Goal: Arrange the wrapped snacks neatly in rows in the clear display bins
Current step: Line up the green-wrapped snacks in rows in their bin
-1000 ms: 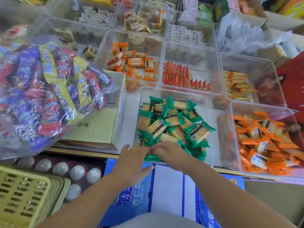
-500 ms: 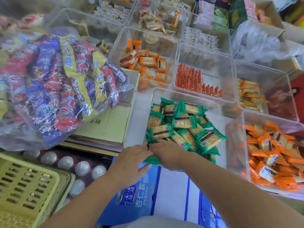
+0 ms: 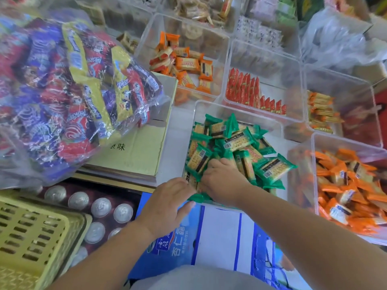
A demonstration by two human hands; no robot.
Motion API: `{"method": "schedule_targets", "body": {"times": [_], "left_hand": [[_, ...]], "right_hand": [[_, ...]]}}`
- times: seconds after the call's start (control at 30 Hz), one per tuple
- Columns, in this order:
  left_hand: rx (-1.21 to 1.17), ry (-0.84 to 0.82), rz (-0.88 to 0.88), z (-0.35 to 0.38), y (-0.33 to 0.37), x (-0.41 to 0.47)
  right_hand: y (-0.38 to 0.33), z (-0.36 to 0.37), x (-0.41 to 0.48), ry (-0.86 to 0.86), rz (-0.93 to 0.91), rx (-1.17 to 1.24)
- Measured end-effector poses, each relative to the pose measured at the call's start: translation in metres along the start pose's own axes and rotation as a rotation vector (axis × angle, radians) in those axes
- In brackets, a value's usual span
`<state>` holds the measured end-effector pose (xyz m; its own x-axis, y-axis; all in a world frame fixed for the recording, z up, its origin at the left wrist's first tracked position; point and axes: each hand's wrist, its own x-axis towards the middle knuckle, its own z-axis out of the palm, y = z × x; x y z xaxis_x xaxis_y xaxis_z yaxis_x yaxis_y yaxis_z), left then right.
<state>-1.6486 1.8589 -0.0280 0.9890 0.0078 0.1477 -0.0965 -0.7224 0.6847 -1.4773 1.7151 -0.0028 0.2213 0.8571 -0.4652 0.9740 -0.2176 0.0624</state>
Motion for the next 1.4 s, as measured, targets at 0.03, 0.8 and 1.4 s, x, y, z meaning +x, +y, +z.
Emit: {"method": "schedule_targets", "body": {"times": [0.03,0.8,1.4], "left_hand": [[-0.003,0.001,0.006,0.000,-0.001,0.001],[-0.047,0.025,-0.071,0.007,-0.003,0.000],[0.212,-0.084,0.078,0.005,-0.012,0.003]], "right_hand": [[-0.004,-0.004,0.007,-0.023,-0.007,0.086],[-0.008,-0.001,0.082,-0.396,0.069,-0.037],[-0.020,-0.012,0.087,-0.412,0.198,0.070]]}}
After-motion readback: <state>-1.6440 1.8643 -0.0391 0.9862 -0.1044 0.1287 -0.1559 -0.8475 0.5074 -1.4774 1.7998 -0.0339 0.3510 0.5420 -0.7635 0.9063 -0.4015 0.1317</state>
